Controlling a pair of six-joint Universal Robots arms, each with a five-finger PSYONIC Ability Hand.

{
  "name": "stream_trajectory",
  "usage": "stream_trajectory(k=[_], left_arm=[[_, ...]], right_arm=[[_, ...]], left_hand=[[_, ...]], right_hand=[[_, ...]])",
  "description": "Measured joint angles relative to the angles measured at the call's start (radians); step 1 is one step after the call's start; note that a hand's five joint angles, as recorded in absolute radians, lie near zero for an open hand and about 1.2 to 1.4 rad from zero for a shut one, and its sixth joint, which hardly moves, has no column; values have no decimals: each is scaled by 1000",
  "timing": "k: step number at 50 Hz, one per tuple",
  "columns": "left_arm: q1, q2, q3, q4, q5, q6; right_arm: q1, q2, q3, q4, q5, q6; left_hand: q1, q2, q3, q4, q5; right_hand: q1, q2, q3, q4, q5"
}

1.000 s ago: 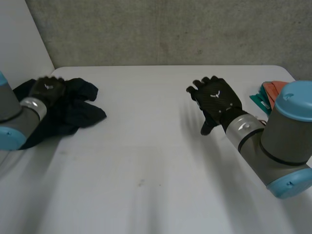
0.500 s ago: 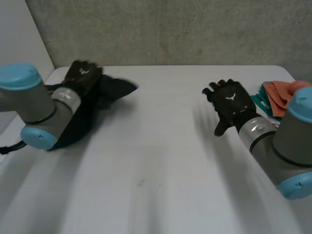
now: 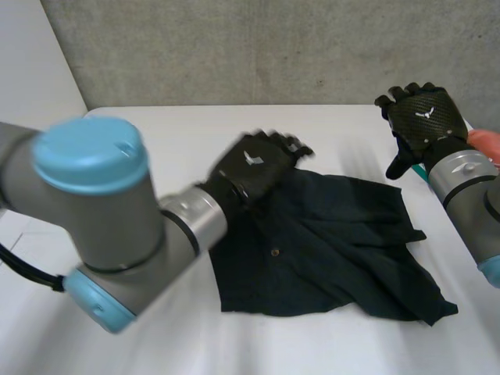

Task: Fold the laundry.

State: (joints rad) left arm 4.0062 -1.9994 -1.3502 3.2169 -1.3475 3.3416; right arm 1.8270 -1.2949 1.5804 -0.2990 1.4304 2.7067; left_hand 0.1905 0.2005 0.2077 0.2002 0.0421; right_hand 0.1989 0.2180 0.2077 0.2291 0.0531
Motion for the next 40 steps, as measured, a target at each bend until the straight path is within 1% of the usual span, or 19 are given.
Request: stream_trajectory(k=[1,2,5,9,10,11,15,22,30,31,32,33,34,35,36,39,40], left_arm=[[41,38,2,-3,-6,-7],[57,51,2,-2,-10,-11],[100,70,2,-2,-26,-29],[163,69,1,-3,-59,-61],[163,69,1,-3,-59,-61],[178,50,3,-3,-68,-68],[195,-41,26,0,-73,-74],[194,-204,97,6,-69,-65],[186,-340,167,9,-68,8],[185,-359,176,11,-69,31],[184,-364,179,11,-70,38],[184,-371,182,13,-71,50],[184,-377,186,15,-72,63],[184,-377,186,15,-72,63],[184,-382,189,19,-74,77],[185,-383,193,25,-76,88],[187,-382,196,31,-79,94]], right_arm=[[-4,-11,-8,4,-2,-1],[-5,-17,-10,6,-5,-2],[-5,-29,-14,13,-12,-4],[-4,-55,-17,56,-49,-9],[-4,-55,-17,56,-49,-9],[-3,-61,-18,78,-64,-10],[6,-72,-17,125,-85,-14],[14,-75,-5,148,-87,-21],[13,-67,17,143,-83,-28],[11,-65,23,141,-82,-29],[11,-65,24,140,-82,-29],[10,-64,25,139,-82,-30],[9,-62,27,138,-82,-30],[9,-62,27,138,-82,-30],[8,-61,28,136,-82,-30],[6,-60,29,135,-82,-30],[6,-60,29,135,-82,-30]], left_hand=[[0,0,0,0,0],[0,0,0,0,0],[0,0,0,0,0],[0,0,0,0,0],[0,0,0,0,0],[4,1,0,0,0],[4,3,2,3,2],[88,73,64,73,60],[368,339,332,343,325],[493,461,448,458,437],[503,466,458,468,447],[552,522,503,512,490],[659,630,607,617,591],[659,630,607,617,591],[824,793,771,783,751],[824,793,771,783,751],[945,966,937,969,914]], right_hand=[[0,0,0,0,0],[0,0,0,0,0],[0,0,0,0,0],[0,0,0,0,0],[0,0,0,0,0],[0,0,0,0,0],[0,0,0,0,0],[0,0,0,0,0],[0,0,0,0,0],[0,0,0,0,0],[0,0,0,0,0],[0,0,0,0,0],[0,0,0,0,0],[0,0,0,0,0],[0,0,0,0,0],[0,0,0,0,0],[0,0,0,0,0]])
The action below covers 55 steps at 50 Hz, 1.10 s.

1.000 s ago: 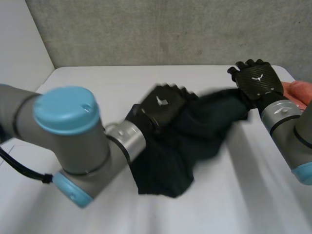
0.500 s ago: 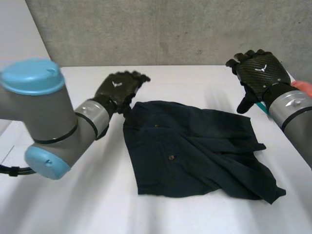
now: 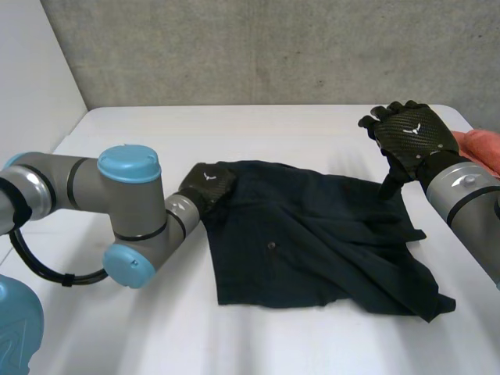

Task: Fold the laundry.

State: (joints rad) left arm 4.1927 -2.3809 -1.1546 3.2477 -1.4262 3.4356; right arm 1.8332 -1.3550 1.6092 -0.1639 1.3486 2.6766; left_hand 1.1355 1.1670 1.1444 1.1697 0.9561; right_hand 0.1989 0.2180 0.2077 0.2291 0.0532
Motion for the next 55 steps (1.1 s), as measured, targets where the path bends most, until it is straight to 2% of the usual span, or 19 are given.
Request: stream_trajectory(k=[6,10,12,15,16,18,23,27,28,31,38,39,42,48,55], left_arm=[[17,32,30,52,-71,16],[51,103,51,136,-174,35],[70,176,60,222,-227,45],[74,195,60,245,-236,47],[77,286,63,349,-260,51],[67,332,63,400,-260,50],[4,388,62,463,-225,42],[-82,361,57,469,-164,24],[-82,361,57,469,-164,24],[-171,287,46,457,-89,-16],[-265,160,14,409,28,-90],[-283,127,5,386,58,-104],[-298,96,-8,334,87,-115],[-302,103,-32,257,99,-121],[-277,308,-125,207,95,-140]], right_arm=[[-1,1,-1,-1,1,0],[-1,1,-3,-1,2,1],[-2,0,-4,-1,3,1],[-2,0,-5,-1,3,1],[-1,-1,-6,-2,4,2],[0,-1,-6,-2,5,3],[0,-2,-6,-2,10,5],[-3,-3,-8,-1,22,5],[-3,-3,-8,-1,22,5],[-7,-5,-11,-1,38,6],[-12,-9,-19,-2,71,6],[-19,-10,-23,-2,87,6],[-36,-11,-28,-2,97,5],[-59,-9,-35,-1,99,4],[-59,-5,-51,2,94,6]], left_hand=[[0,21,23,16,3],[0,21,23,23,3],[0,21,23,27,3],[0,21,23,27,3],[0,21,27,27,3],[0,21,42,27,3],[0,21,48,27,6],[0,21,48,32,13],[0,21,48,32,13],[0,21,48,35,19],[0,21,48,35,22],[-667,-593,-533,-571,-565],[-853,-859,-824,-867,-837],[-867,-910,-885,-918,-889],[-902,-941,-910,-942,-909]], right_hand=[[0,0,0,0,0],[0,0,0,0,0],[0,0,0,0,0],[0,0,0,0,0],[0,0,0,0,0],[0,0,0,0,0],[0,0,0,0,0],[0,0,0,0,0],[0,0,0,0,0],[0,0,0,0,0],[0,0,0,0,0],[0,0,0,0,0],[0,0,0,0,0],[0,0,0,0,0],[0,0,0,0,0]])
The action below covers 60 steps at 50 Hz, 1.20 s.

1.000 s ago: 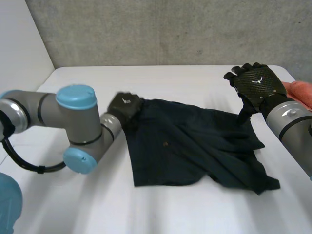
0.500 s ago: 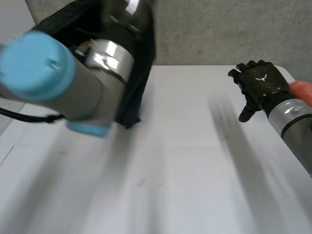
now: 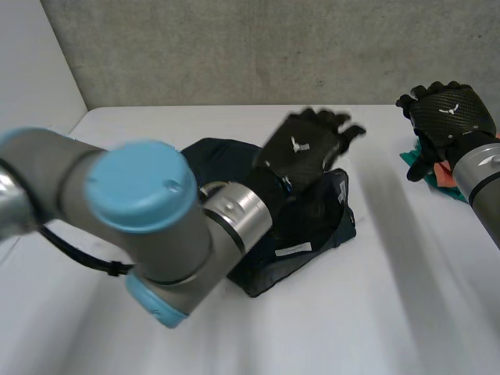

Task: Fold the laundry.

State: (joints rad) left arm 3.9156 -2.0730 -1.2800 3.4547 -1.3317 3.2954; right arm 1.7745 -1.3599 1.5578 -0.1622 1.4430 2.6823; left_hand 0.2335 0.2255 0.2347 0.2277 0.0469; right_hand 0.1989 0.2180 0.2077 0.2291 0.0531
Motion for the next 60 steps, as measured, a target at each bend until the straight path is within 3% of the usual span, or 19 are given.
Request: stream_trajectory(k=[5,14,23,29,34,42,45,46,54,55,60], left_arm=[[39,131,-46,3,-4,-36],[227,265,-100,-8,-7,-75],[407,139,-91,-79,1,2],[487,-42,-53,-149,0,203],[506,-151,-17,-175,-3,309],[505,-231,8,-179,0,344],[499,-248,12,-175,0,342],[495,-253,14,-174,-1,341],[478,-260,18,-170,-5,336],[468,-257,19,-169,-8,333],[451,-241,15,-170,-13,331]], right_arm=[[8,-1,-9,13,2,3],[143,-12,-13,165,1,7],[305,13,22,258,-24,15],[394,114,50,180,-69,26],[445,222,44,87,-83,50],[479,330,22,-19,-85,59],[487,362,12,-59,-84,58],[490,374,8,-73,-84,58],[498,423,-17,-126,-84,52],[499,447,-33,-143,-83,49],[494,454,-46,-150,-79,51]], left_hand=[[0,-1,0,0,0],[0,-1,0,0,0],[0,-1,0,0,1],[6,20,7,15,27],[83,89,75,87,96],[173,169,160,170,179],[266,258,249,259,267],[401,413,402,407,409],[633,659,648,658,658],[860,906,892,910,903],[886,962,945,966,935]], right_hand=[[0,0,0,0,0],[0,0,0,0,0],[0,0,0,0,0],[0,0,0,0,0],[0,0,0,0,0],[15,25,34,17,25],[70,92,104,81,81],[70,92,104,81,81],[426,507,515,492,472],[597,762,764,744,722],[715,948,964,947,927]])
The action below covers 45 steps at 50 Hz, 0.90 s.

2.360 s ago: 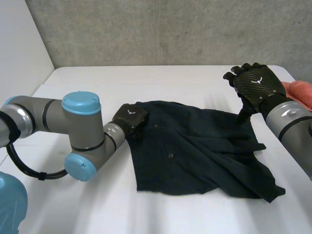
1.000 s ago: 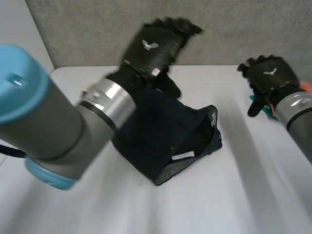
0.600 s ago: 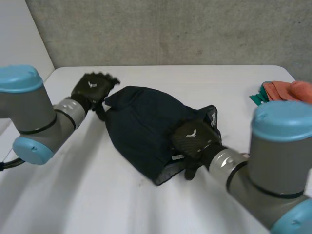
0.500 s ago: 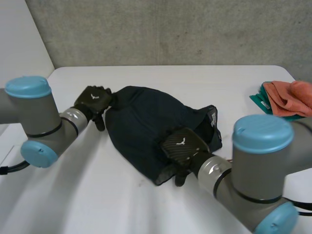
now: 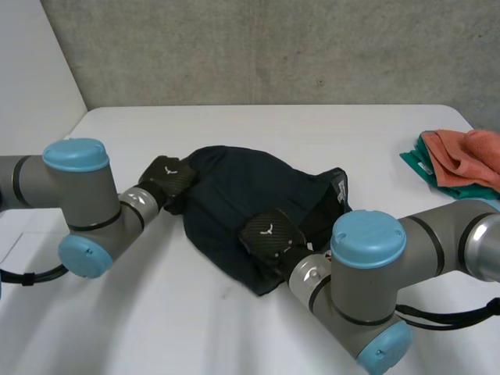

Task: Fold the laundry.

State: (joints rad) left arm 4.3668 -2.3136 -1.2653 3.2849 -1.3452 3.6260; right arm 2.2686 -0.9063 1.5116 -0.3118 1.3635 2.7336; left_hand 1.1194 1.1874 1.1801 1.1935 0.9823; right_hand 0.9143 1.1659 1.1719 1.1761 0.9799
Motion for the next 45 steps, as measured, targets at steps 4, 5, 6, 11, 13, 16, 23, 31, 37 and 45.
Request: stream_trajectory(k=[4,5,6,11,13,16,23,31,37,45], left_arm=[[-19,61,-15,-7,-15,-3],[-23,90,-22,-7,-21,-4],[-28,123,-31,-9,-28,-6],[-53,297,-71,-12,-50,-20],[-72,395,-83,-10,-54,-38],[-95,524,-92,-6,-57,-78],[-116,652,-84,-2,-52,-182],[-131,495,-29,-1,-56,-224],[-134,231,85,-2,-71,-219],[-133,56,140,-10,-86,-144]], right_arm=[[-18,-48,7,4,5,6],[-30,-72,12,7,6,7],[-48,-103,20,11,7,8],[-130,-241,45,33,7,10],[-190,-339,50,52,5,17],[-255,-434,36,72,2,37],[-327,-498,-35,109,-3,85],[-334,-401,-125,139,-15,98],[-320,-223,-203,137,-7,90],[-316,-117,-259,141,49,90]], left_hand=[[0,3,2,2,0],[0,3,2,2,0],[0,4,2,2,0],[0,5,4,3,0],[0,5,7,3,0],[0,5,7,3,0],[0,6,7,3,0],[0,8,7,3,8],[0,7,7,2,8],[-718,-712,-698,-723,-674]], right_hand=[[29,1,9,10,6],[39,1,9,10,6],[43,1,9,10,6],[64,1,9,10,6],[70,1,9,10,6],[75,1,9,10,6],[85,1,9,10,12],[85,1,9,10,14],[79,-5,1,2,8],[-507,-698,-698,-701,-684]])
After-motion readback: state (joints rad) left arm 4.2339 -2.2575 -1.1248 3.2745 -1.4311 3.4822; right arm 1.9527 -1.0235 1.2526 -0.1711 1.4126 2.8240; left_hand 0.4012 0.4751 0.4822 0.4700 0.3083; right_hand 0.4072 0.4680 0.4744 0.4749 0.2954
